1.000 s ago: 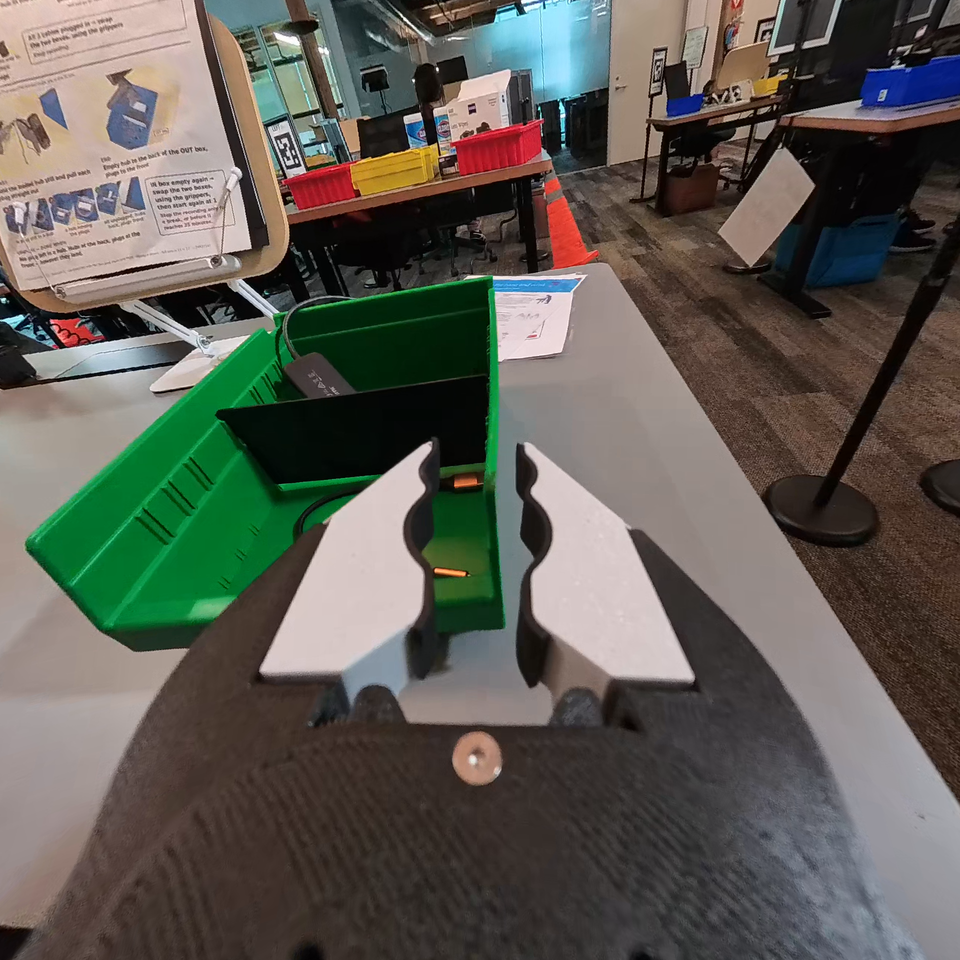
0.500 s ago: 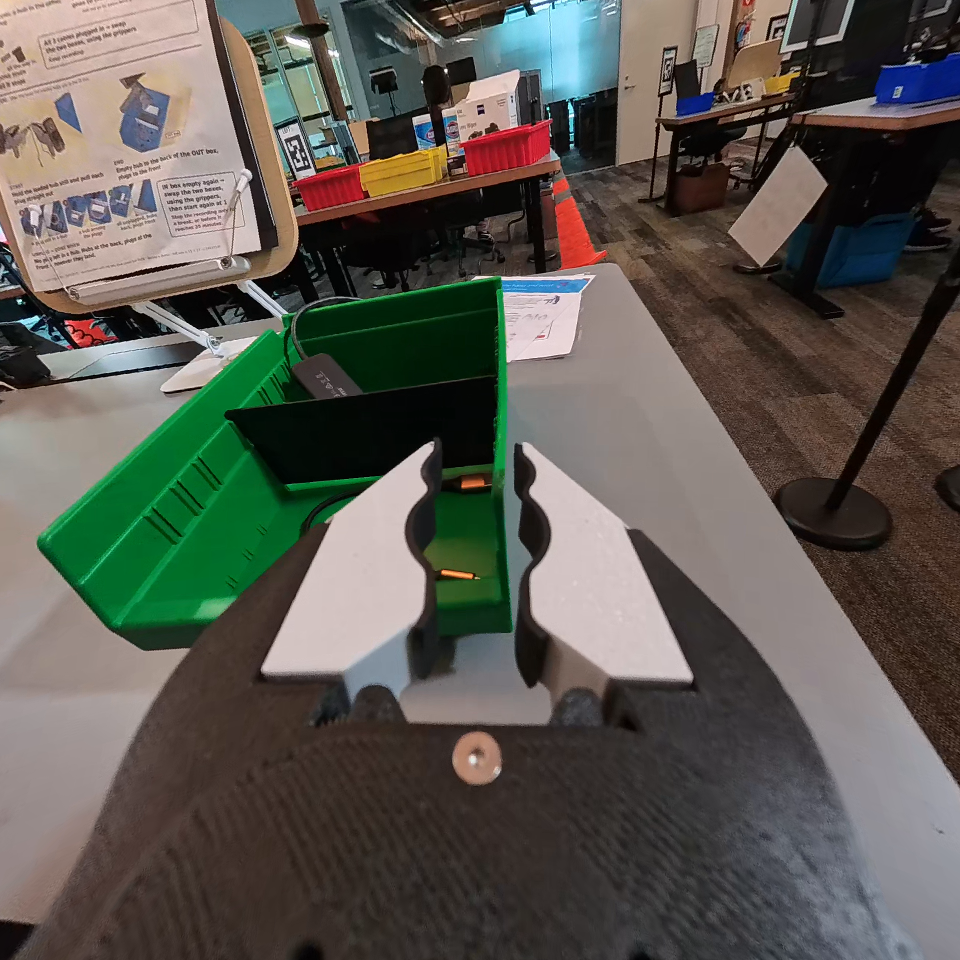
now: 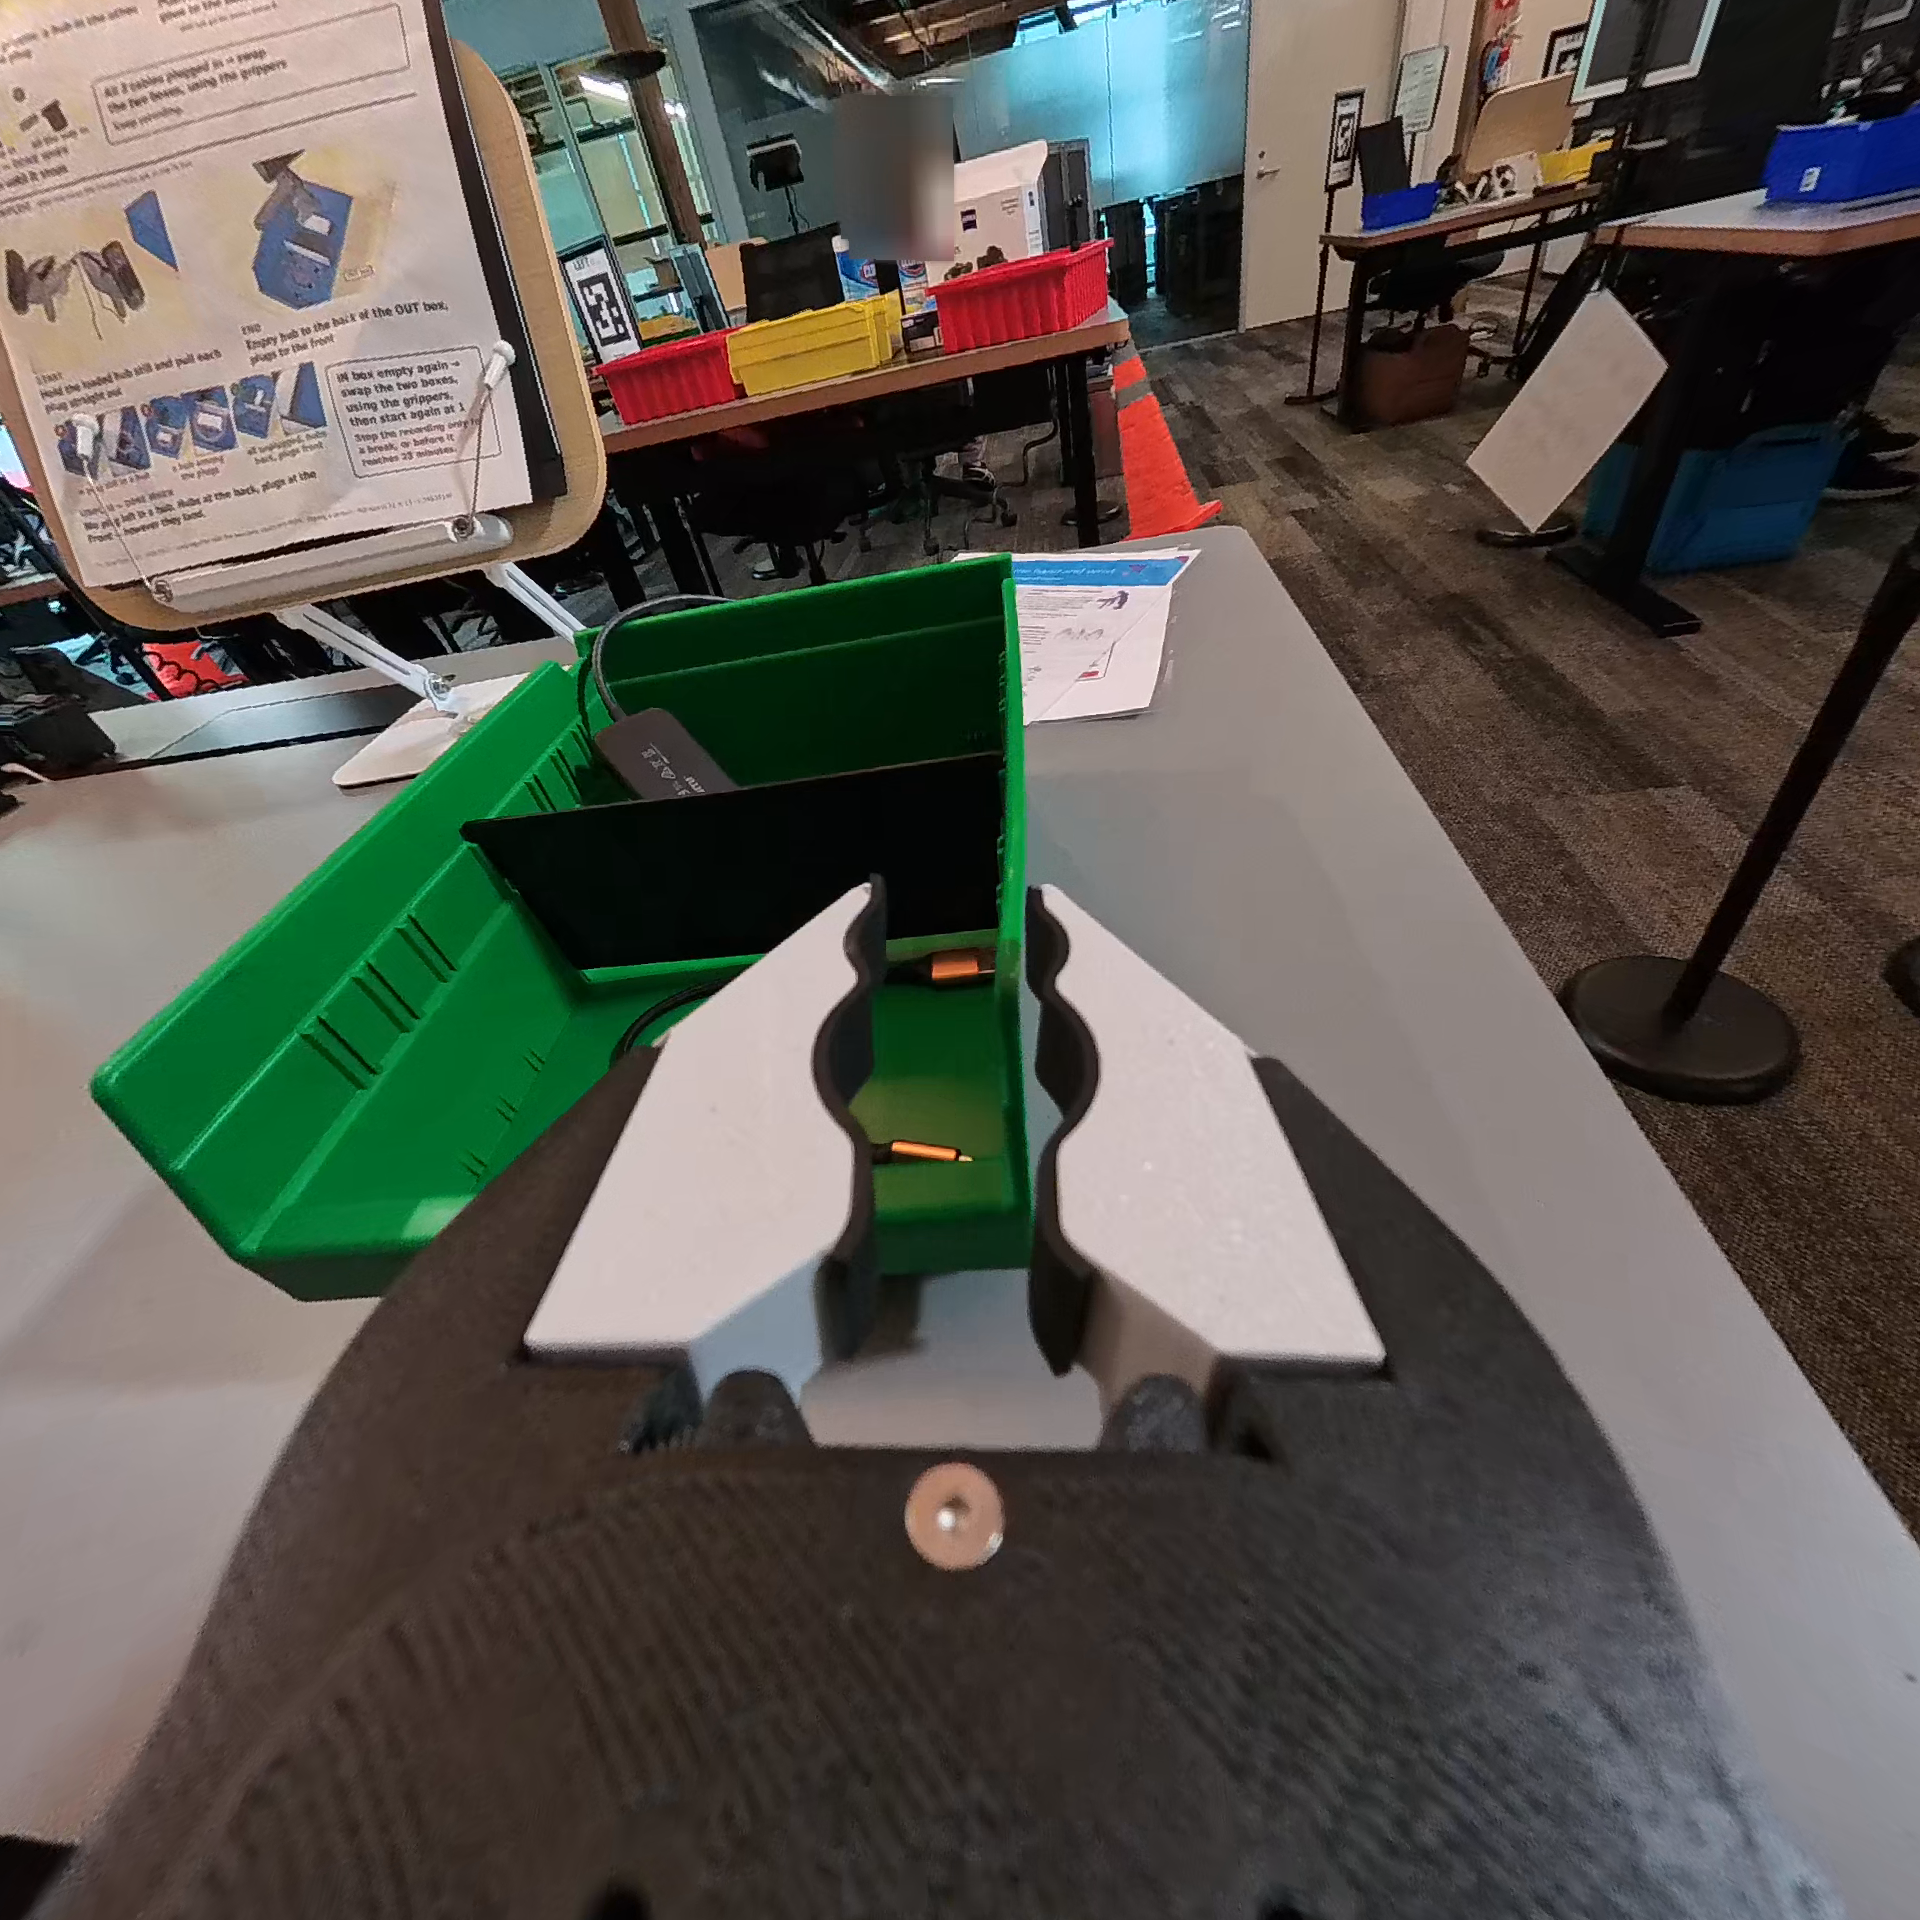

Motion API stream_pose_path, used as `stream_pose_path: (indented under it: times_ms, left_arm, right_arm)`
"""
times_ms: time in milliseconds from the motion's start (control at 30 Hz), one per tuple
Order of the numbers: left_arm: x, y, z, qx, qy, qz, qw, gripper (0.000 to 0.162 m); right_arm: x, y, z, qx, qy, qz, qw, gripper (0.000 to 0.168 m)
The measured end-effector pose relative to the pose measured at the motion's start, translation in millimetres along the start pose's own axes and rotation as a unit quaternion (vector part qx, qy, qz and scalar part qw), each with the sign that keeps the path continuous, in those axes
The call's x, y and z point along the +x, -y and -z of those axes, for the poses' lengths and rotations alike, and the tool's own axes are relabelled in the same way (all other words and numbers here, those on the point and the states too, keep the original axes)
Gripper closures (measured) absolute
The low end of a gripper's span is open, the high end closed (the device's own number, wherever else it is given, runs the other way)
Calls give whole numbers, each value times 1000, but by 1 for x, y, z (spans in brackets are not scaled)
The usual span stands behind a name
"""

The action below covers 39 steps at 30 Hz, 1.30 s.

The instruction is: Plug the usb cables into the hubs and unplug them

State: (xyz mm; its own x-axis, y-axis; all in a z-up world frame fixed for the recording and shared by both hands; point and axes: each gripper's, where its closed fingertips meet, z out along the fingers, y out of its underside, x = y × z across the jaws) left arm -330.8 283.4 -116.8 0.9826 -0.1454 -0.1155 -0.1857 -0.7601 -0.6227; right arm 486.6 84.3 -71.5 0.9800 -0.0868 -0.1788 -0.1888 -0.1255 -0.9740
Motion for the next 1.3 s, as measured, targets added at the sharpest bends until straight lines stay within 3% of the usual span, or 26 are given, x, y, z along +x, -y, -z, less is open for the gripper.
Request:
stream_pose_path:
  times_ms: [433, 533, 667, 800, 933, 1000, 1067, 1167, 1300]
  left_arm:
    - [20, -52, -33, -131, -31, -67, 989, 111]
    - [20, -47, -35, -112, -29, -70, 991, 110]
    - [16, -28, -40, -58, -8, -61, 996, 93]
    - [20, -35, -53, -72, -16, -60, 995, 80]
    - [19, -35, -53, -74, -11, -60, 995, 86]
    - [17, -34, -53, -69, -5, -69, 995, 103]
    - [19, -32, -52, -68, -10, -69, 995, 111]
    - [22, -27, -52, -58, -28, -43, 997, 111]
    - [17, 4, -34, 26, -40, 10, 999, 114]
  right_arm:
    - [-3, -1, -1, -1, 4, 0, 1000, 142]
    - [-3, -2, -2, -4, 5, -1, 1000, 142]
    - [-4, -2, -2, -4, 6, 0, 1000, 142]
    - [-5, -2, -2, -5, 8, -1, 1000, 143]
    - [-5, -2, -3, -5, 9, -2, 1000, 143]
    - [-6, -3, -3, -6, 10, -2, 1000, 143]
    - [-7, -3, -3, -6, 11, -1, 1000, 143]
    - [-7, -2, -3, -5, 10, 1, 1000, 143]
    - [-7, -1, -2, -3, 10, -1, 1000, 143]
